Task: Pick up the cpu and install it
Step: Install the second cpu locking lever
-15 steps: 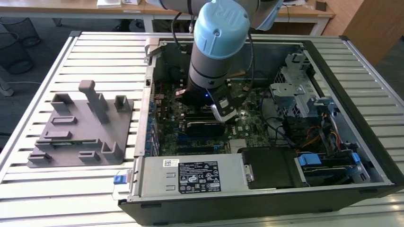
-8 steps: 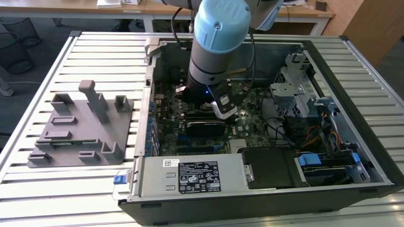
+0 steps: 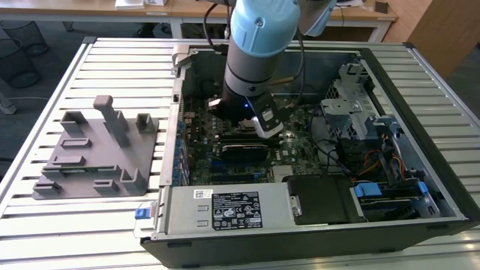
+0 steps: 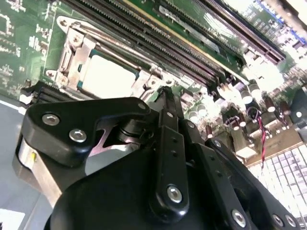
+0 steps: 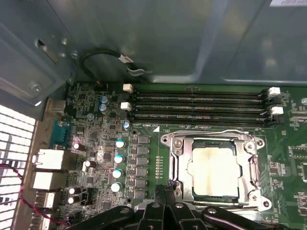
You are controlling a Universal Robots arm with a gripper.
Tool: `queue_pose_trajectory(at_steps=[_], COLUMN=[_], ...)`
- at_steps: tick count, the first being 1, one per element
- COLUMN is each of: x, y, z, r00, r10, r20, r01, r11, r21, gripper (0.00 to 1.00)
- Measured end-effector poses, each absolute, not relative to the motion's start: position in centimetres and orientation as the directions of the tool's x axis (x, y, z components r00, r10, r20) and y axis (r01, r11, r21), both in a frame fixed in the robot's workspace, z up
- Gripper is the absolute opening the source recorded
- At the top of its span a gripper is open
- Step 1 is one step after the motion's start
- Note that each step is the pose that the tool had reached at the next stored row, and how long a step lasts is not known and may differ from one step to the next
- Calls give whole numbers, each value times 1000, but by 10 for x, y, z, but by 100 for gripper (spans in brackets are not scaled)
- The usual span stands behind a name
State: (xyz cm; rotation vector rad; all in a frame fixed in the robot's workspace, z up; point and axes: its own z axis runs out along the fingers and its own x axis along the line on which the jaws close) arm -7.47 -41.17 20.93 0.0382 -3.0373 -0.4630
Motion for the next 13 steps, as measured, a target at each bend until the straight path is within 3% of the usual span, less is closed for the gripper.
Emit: queue_pose_trajectory(at_steps=[13], x=[-75], y=[-412], z=[231], r00=[-997], r10=[-35], r20=[64], r01=[-14], r11=[954], r21=[298], gripper=[11])
